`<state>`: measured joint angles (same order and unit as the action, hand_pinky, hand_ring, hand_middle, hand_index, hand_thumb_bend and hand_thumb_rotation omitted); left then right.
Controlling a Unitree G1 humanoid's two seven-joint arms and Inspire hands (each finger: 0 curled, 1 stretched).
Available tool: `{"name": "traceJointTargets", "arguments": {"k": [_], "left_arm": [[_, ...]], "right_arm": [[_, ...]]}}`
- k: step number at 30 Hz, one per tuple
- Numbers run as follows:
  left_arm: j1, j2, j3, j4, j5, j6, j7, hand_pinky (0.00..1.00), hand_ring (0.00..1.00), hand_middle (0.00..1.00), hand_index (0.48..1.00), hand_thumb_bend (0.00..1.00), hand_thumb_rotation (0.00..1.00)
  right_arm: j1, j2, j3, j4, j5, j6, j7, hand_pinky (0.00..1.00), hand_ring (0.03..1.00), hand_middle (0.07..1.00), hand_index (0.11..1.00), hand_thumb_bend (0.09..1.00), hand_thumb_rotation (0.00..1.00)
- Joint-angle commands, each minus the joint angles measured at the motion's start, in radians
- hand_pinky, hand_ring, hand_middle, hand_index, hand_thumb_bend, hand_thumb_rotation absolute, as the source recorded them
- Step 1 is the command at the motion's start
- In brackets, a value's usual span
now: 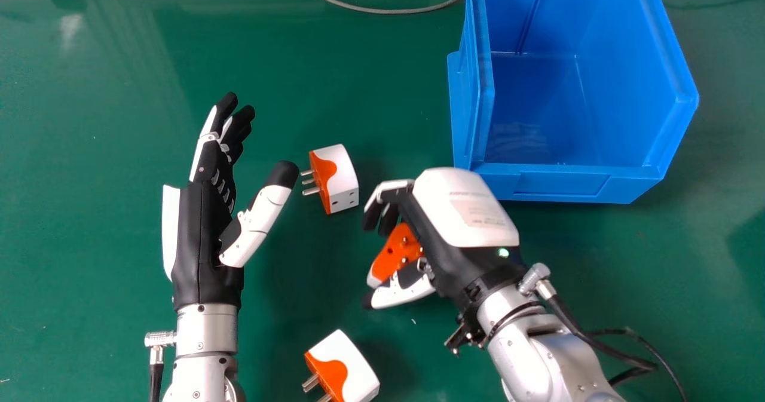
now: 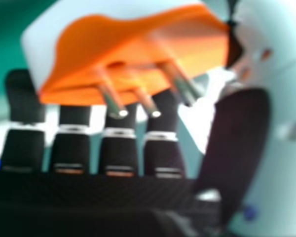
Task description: Pick all objects and put in blue box
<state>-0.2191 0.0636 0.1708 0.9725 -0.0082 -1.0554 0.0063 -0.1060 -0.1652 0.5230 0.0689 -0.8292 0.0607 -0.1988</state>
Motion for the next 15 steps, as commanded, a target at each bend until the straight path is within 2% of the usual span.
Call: {"name": "traceJointTargets", "arguments": {"k": [1,3,6,10,11,13,15], "left_arm": [[0.003,-0.001,-0.005,-0.012,0.007,-0.018,0.006,0.95,0.91,0.89,0.906,0.87,0.60],[0.003,-0.001,-0.005,-0.011,0.009,-0.018,0.010,0.95,0.91,0.89,0.905,0.87,0.60],[0.005,-0.004,-0.005,-0.015,-0.002,-0.012,0.000,0.95,0.91,0.89,0.904,0.87,0.61],[0.003,-0.002,-0.004,-0.009,0.001,-0.016,0.002,0.95,0.91,0.89,0.905,0.86,0.60],[0.001,-0.002,-0.004,-0.006,0.000,-0.019,0.000,0.95,0.91,0.89,0.905,0.86,0.60],[-0.002,-0.005,-0.004,-0.003,-0.012,-0.021,-0.012,0.95,0.91,0.89,0.906,0.86,0.61],[-0.004,-0.007,-0.002,-0.001,-0.014,-0.021,-0.014,0.96,0.91,0.89,0.906,0.86,0.60]], "right_arm": [[0.003,0.007,-0.022,0.003,0.016,-0.056,-0.080,0.28,0.427,0.541,0.527,0.487,0.00],[0.006,0.012,-0.032,0.016,0.028,-0.087,-0.120,0.28,0.429,0.544,0.522,0.487,0.00],[0.011,0.027,-0.045,0.034,0.028,-0.121,-0.207,0.28,0.431,0.545,0.517,0.488,0.00],[0.016,0.032,-0.062,0.049,0.022,-0.160,-0.300,0.29,0.441,0.547,0.499,0.489,0.00],[0.017,0.030,-0.066,0.050,0.017,-0.167,-0.324,0.29,0.441,0.547,0.499,0.489,0.00],[0.021,0.027,-0.076,0.049,0.004,-0.181,-0.378,0.29,0.442,0.548,0.496,0.489,0.00],[0.028,0.034,-0.091,0.045,-0.002,-0.192,-0.442,0.29,0.442,0.549,0.494,0.489,0.00]]}}
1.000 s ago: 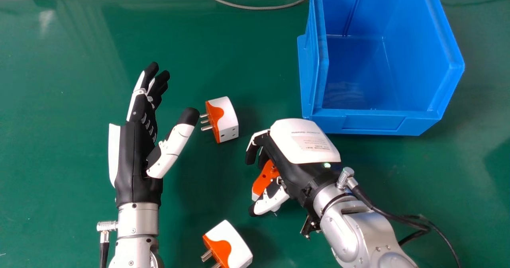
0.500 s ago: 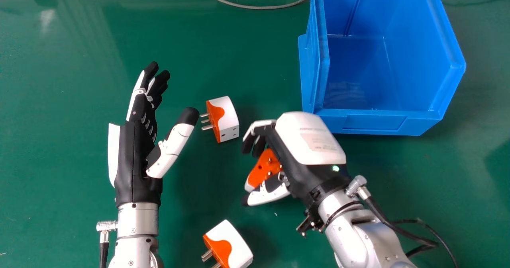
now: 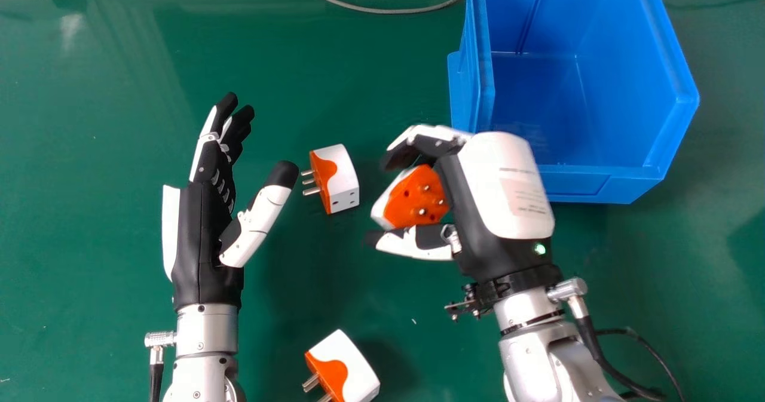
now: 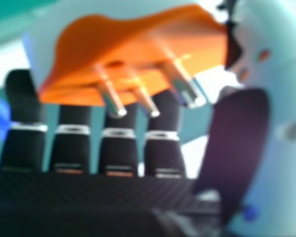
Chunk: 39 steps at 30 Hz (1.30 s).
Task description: Pick all objects and put in blue box
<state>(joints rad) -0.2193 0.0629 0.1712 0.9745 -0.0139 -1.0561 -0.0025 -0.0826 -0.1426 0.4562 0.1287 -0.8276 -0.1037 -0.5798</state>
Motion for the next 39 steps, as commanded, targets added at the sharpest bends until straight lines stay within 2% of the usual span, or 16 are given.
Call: {"name": "traceJointTargets", "arguments": {"k": [1,3,5,7,10,13,15,19,23,24,26,30,33,36,39], "left_arm": [[-0.005,-0.005,-0.003,-0.003,-0.005,-0.020,-0.002,0.96,0.91,0.89,0.906,0.86,0.60],[-0.007,-0.004,-0.003,-0.001,-0.001,-0.020,0.002,0.96,0.91,0.89,0.905,0.86,0.60],[-0.008,-0.007,-0.002,-0.001,-0.010,-0.018,-0.005,0.96,0.91,0.89,0.905,0.86,0.60],[-0.009,-0.006,-0.003,-0.001,-0.011,-0.015,-0.007,0.96,0.91,0.89,0.904,0.86,0.60],[-0.008,-0.002,-0.005,-0.005,0.001,-0.009,0.002,0.96,0.91,0.89,0.904,0.86,0.60],[-0.010,-0.002,-0.006,-0.004,0.001,-0.008,0.003,0.96,0.91,0.89,0.904,0.86,0.60],[-0.011,-0.003,-0.006,-0.003,-0.004,-0.007,-0.001,0.96,0.91,0.89,0.904,0.87,0.60],[-0.013,0.002,-0.008,-0.005,0.013,-0.008,0.013,0.95,0.91,0.89,0.904,0.87,0.60],[-0.016,0.001,-0.009,-0.004,0.019,-0.008,0.020,0.95,0.91,0.89,0.902,0.87,0.61],[-0.017,0.001,-0.009,-0.003,0.018,-0.008,0.019,0.95,0.91,0.89,0.902,0.87,0.61],[-0.018,-0.003,-0.008,-0.003,0.002,0.000,0.005,0.95,0.91,0.89,0.902,0.87,0.61],[-0.019,-0.002,-0.008,-0.001,0.008,0.001,0.011,0.95,0.91,0.89,0.902,0.87,0.61],[-0.021,-0.007,-0.006,0.000,-0.006,-0.001,0.000,0.95,0.91,0.89,0.901,0.87,0.61],[-0.022,-0.007,-0.005,0.000,-0.006,-0.001,0.000,0.95,0.91,0.89,0.901,0.88,0.61],[-0.022,-0.008,-0.005,-0.001,-0.016,-0.004,-0.012,0.96,0.91,0.89,0.901,0.88,0.60]], "right_arm": [[0.007,0.015,-0.030,-0.016,-0.004,-0.034,-0.089,0.29,0.442,0.549,0.494,0.489,0.00],[0.012,0.019,-0.037,-0.017,-0.013,-0.037,-0.132,0.29,0.441,0.549,0.493,0.489,0.00],[0.016,0.025,-0.049,-0.017,-0.011,-0.062,-0.188,0.29,0.441,0.549,0.493,0.489,0.00],[0.017,0.031,-0.065,-0.012,0.009,-0.103,-0.240,0.29,0.438,0.550,0.495,0.489,0.00],[0.008,0.030,-0.087,0.014,0.011,-0.167,-0.328,0.28,0.435,0.550,0.496,0.489,0.00],[0.003,0.040,-0.108,0.045,0.011,-0.207,-0.399,0.28,0.433,0.550,0.497,0.489,0.00],[-0.003,0.044,-0.118,0.065,0.006,-0.231,-0.442,0.29,0.439,0.548,0.494,0.490,0.00],[-0.016,0.049,-0.143,0.093,-0.023,-0.237,-0.532,0.29,0.442,0.546,0.491,0.491,0.00],[-0.023,0.051,-0.167,0.111,-0.026,-0.240,-0.591,0.29,0.445,0.545,0.493,0.491,0.00],[-0.025,0.048,-0.173,0.116,-0.027,-0.237,-0.602,0.29,0.445,0.545,0.493,0.491,0.00],[-0.027,0.046,-0.188,0.125,-0.015,-0.241,-0.610,0.30,0.449,0.542,0.492,0.492,0.00],[-0.035,0.039,-0.215,0.146,-0.012,-0.248,-0.641,0.30,0.447,0.546,0.491,0.492,0.00],[-0.041,0.032,-0.229,0.162,-0.006,-0.258,-0.652,0.30,0.443,0.549,0.491,0.491,0.00],[-0.044,0.029,-0.243,0.171,-0.006,-0.257,-0.657,0.29,0.440,0.551,0.491,0.490,0.00],[-0.046,0.030,-0.260,0.174,-0.005,-0.236,-0.651,0.29,0.435,0.554,0.491,0.490,0.00]]}}
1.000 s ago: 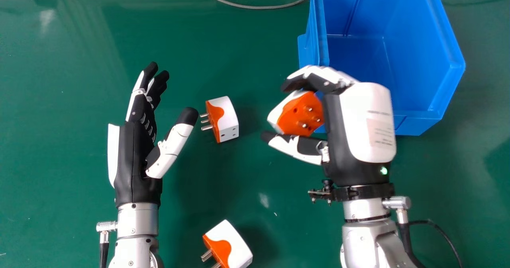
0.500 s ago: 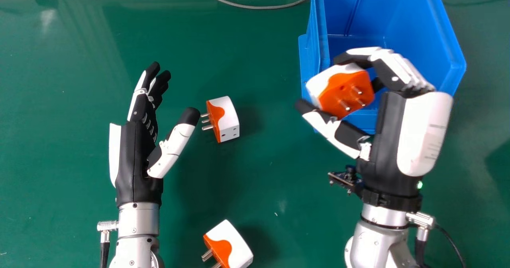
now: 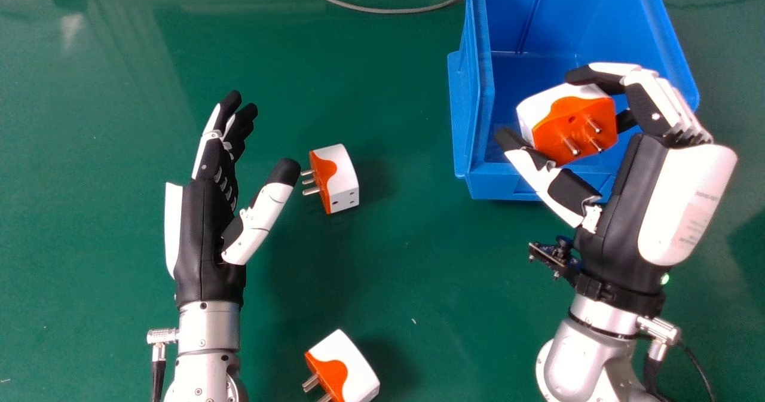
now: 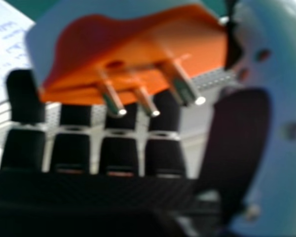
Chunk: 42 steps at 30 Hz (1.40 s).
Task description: Pick all objects and put in blue box
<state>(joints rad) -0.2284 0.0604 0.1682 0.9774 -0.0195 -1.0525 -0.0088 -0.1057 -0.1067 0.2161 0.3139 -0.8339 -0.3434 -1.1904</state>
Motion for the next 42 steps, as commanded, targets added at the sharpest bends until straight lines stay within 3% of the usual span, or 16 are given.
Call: {"name": "traceJointTargets", "arguments": {"k": [1,4,8,11,20,27,30,33,37,40,42], "left_arm": [[-0.013,-0.007,-0.002,-0.004,-0.017,-0.006,-0.013,0.96,0.91,0.89,0.901,0.88,0.60],[-0.014,-0.007,0.001,-0.002,-0.023,-0.005,-0.021,0.96,0.91,0.89,0.901,0.88,0.60],[-0.015,-0.001,0.001,0.001,-0.011,-0.010,-0.009,0.96,0.92,0.89,0.902,0.88,0.59],[-0.017,0.000,0.002,0.003,-0.013,-0.010,-0.008,0.97,0.92,0.89,0.901,0.88,0.59],[-0.017,0.009,0.000,-0.005,0.000,-0.005,0.007,0.96,0.91,0.89,0.899,0.87,0.60],[-0.021,0.008,-0.003,-0.002,0.000,-0.005,0.001,0.95,0.91,0.89,0.901,0.87,0.60],[-0.024,0.005,-0.002,0.001,0.003,-0.008,0.006,0.95,0.91,0.89,0.901,0.87,0.60],[-0.024,0.005,-0.001,0.003,0.013,-0.005,0.020,0.95,0.91,0.88,0.901,0.87,0.60],[-0.023,0.004,-0.001,0.003,0.012,-0.006,0.021,0.95,0.91,0.88,0.900,0.87,0.60],[-0.023,0.007,-0.001,0.005,0.024,-0.012,0.034,0.95,0.91,0.88,0.901,0.87,0.60],[-0.023,0.007,-0.001,0.006,0.020,-0.012,0.031,0.95,0.91,0.88,0.901,0.87,0.60]], "right_arm": [[-0.026,-0.006,-0.025,-0.008,0.003,0.013,-0.035,0.29,0.435,0.554,0.491,0.490,0.00],[-0.036,-0.016,-0.039,-0.001,0.008,0.030,-0.010,0.29,0.434,0.554,0.491,0.490,0.00],[-0.075,-0.033,-0.057,0.031,0.017,0.039,0.000,0.29,0.429,0.556,0.492,0.489,0.00],[-0.116,-0.050,-0.067,0.062,0.026,0.051,0.022,0.28,0.425,0.557,0.495,0.488,0.00],[-0.283,-0.100,-0.065,0.194,0.044,0.082,0.080,0.27,0.419,0.562,0.498,0.487,0.00],[-0.397,-0.115,-0.050,0.307,0.060,0.103,0.124,0.27,0.415,0.560,0.505,0.486,0.00],[-0.450,-0.117,-0.045,0.376,0.078,0.103,0.154,0.26,0.411,0.555,0.510,0.486,0.00],[-0.532,-0.131,-0.020,0.500,0.072,0.115,0.166,0.27,0.412,0.544,0.512,0.488,0.00],[-0.608,-0.131,0.002,0.644,0.101,0.115,0.205,0.27,0.416,0.542,0.505,0.489,0.00],[-0.639,-0.132,0.025,0.710,0.103,0.143,0.242,0.27,0.417,0.543,0.507,0.489,0.00],[-0.650,-0.134,0.040,0.734,0.105,0.170,0.272,0.27,0.417,0.543,0.507,0.489,0.00]]}}
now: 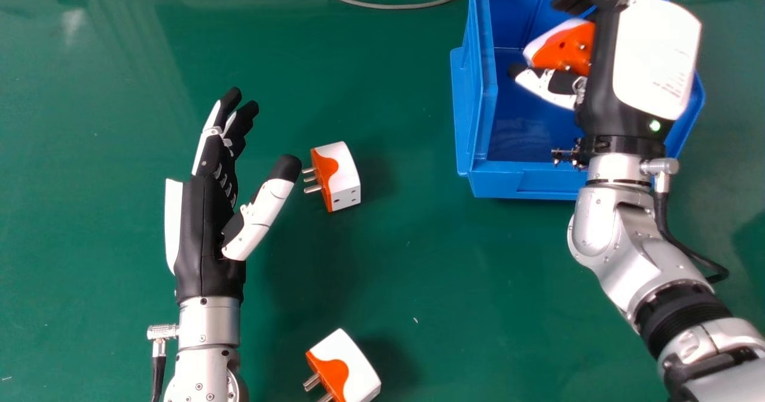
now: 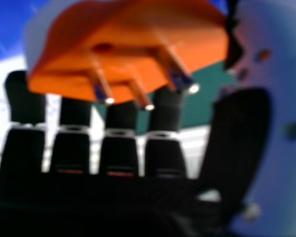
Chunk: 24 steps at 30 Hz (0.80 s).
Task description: Pick all objects and put in blue box
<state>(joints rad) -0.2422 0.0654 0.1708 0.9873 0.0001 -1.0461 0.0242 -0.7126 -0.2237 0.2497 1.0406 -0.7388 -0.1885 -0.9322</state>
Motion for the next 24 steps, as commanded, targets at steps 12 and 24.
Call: {"name": "traceJointTargets", "arguments": {"k": [12,24], "left_arm": [[-0.013,0.000,-0.007,-0.001,0.011,-0.012,0.012,0.94,0.91,0.88,0.902,0.87,0.61],[-0.019,-0.001,-0.009,0.007,0.004,-0.017,0.008,0.94,0.91,0.88,0.901,0.88,0.61]], "right_arm": [[-0.060,-0.023,0.065,-0.041,0.020,0.244,0.235,0.29,0.411,0.530,0.514,0.491,0.00],[-0.050,-0.040,0.117,-0.097,0.022,0.329,0.359,0.28,0.405,0.509,0.547,0.489,0.00]]}}
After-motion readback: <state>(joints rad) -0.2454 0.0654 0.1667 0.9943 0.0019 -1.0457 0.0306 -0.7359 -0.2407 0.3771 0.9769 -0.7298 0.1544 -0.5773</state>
